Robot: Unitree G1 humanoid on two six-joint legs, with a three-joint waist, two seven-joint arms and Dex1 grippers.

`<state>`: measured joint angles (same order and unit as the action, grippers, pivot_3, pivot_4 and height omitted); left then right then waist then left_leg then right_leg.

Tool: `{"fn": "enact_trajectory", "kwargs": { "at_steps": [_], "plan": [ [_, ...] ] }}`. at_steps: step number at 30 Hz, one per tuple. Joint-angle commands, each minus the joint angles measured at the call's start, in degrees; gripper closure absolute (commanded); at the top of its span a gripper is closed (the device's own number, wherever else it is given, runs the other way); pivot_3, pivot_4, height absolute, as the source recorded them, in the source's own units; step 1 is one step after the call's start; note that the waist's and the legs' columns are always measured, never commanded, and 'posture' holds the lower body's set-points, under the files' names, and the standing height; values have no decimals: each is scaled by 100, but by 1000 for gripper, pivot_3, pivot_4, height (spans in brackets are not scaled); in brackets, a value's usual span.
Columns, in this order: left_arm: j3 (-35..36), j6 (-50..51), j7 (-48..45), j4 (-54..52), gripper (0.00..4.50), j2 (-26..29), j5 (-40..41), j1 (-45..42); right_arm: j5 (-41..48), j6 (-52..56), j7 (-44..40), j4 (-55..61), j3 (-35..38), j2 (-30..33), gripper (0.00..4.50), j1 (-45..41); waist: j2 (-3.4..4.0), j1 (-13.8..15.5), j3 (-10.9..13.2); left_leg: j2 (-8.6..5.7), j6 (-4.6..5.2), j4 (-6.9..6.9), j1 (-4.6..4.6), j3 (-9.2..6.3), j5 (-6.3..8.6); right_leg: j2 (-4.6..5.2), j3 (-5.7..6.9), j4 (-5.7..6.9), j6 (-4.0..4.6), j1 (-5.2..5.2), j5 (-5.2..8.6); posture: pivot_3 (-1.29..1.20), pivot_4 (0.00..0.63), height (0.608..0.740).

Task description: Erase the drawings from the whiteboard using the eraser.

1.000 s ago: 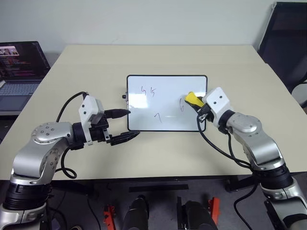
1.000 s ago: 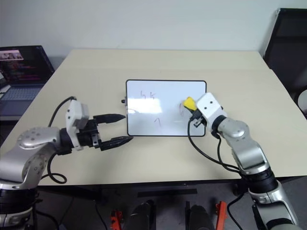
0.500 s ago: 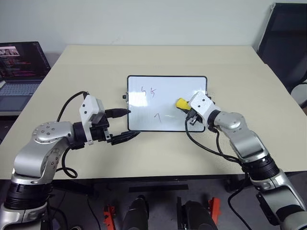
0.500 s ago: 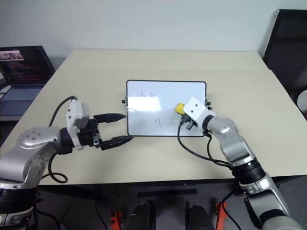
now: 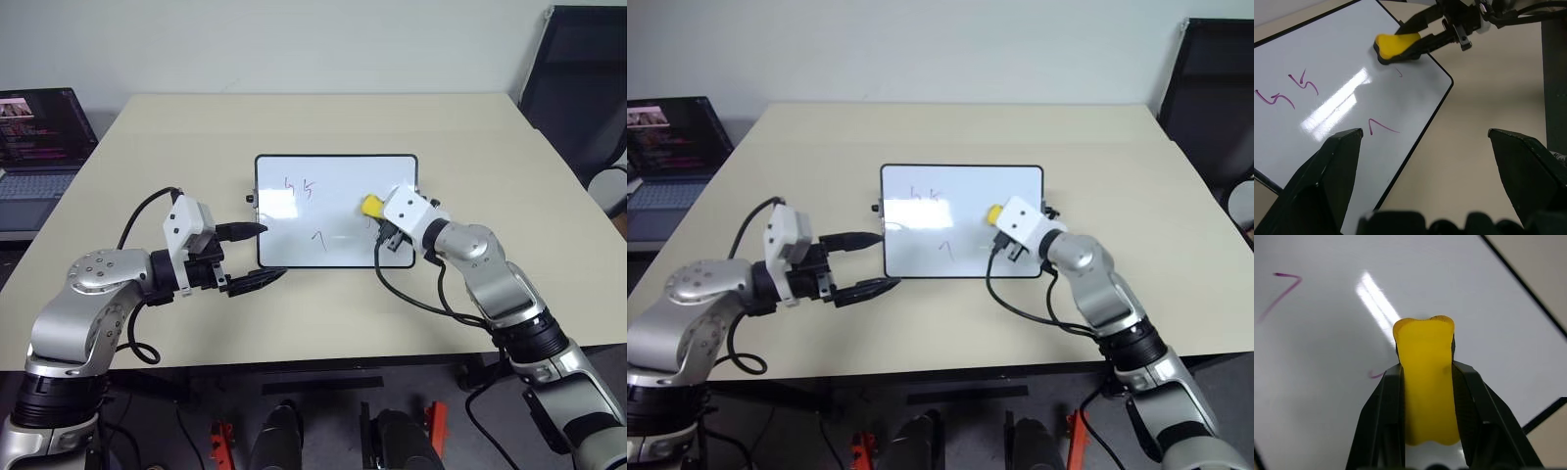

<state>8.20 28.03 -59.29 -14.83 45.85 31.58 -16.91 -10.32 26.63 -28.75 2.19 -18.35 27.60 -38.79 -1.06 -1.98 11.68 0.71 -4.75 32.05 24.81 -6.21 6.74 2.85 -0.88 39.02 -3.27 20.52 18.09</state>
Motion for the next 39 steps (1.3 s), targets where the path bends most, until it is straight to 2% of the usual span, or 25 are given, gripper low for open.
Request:
{"fn": "enact_trajectory", "kwargs": {
  "at_steps": [1, 8, 15, 17, 26, 28, 34, 37, 39],
  "plan": [
    [85, -97, 20, -86, 0, 12, 15, -41, -163, -69, -405, 94, -206, 238, 3505, 252, -1, 9, 0, 0, 0, -1, 0, 0, 0, 0, 0, 0, 0, 0, 0, 0, 150, 740],
    [128, -98, 45, -71, 0, 31, -2, -12, -523, -284, -1155, 382, -702, 799, 3524, 724, -8, 11, -5, 1, 1, 5, -3, -1, 0, 0, 1, 0, -11, -5, 5, 0, 150, 740],
    [131, -97, 21, -71, 0, 44, 3, -14, -806, -563, -47, -72, -98, 315, 3524, 188, -7, -10, -4, 4, 6, 9, -3, 2, -19, -1, -3, 1, 21, 1, -12, 0, 150, 740],
    [133, -92, 21, -73, 0, 44, 4, -10, -800, -578, -33, -154, -54, 291, 3525, 147, -8, 7, -4, 4, 0, 9, -3, 3, -27, 0, -1, 1, 20, 1, -15, 0, 150, 740],
    [192, -100, 70, -93, 0, 55, -12, 79, -684, -183, -1052, 338, -315, 496, 3528, 644, -13, 15, -8, 7, 2, -5, -2, 4, -28, -1, 3, -4, 2, 0, -24, 0, 150, 740],
    [239, -98, 112, -96, 0, 59, -18, 136, -728, -197, -1063, 398, -291, 480, 3528, 678, -13, 15, -8, 7, 2, -4, -2, 4, -28, -2, 2, -4, -6, 0, -20, 0, 150, 740],
    [523, -172, 355, -84, 0, 62, -107, 596, -473, -427, -629, 462, 207, 179, 3530, 618, -13, 3, -6, 9, 1, -2, -2, 5, -28, -1, 0, -3, 22, 2, -6, 0, 150, 740],
    [764, -249, 565, -108, 0, 6, -163, 860, 471, -164, -586, 1012, 1033, -310, 3530, 893, -14, 15, -6, 9, 1, -4, 0, 5, -28, 0, 1, -3, 19, 4, -8, 0, 150, 740],
    [914, -394, 775, -105, 0, -77, -260, 1004, 1013, 130, -771, 1482, 1449, -409, 3530, 1143, -14, 18, -6, 9, 0, -12, 2, 4, -26, 0, 2, -3, 15, 5, -21, 0, 150, 740]
  ]
}}
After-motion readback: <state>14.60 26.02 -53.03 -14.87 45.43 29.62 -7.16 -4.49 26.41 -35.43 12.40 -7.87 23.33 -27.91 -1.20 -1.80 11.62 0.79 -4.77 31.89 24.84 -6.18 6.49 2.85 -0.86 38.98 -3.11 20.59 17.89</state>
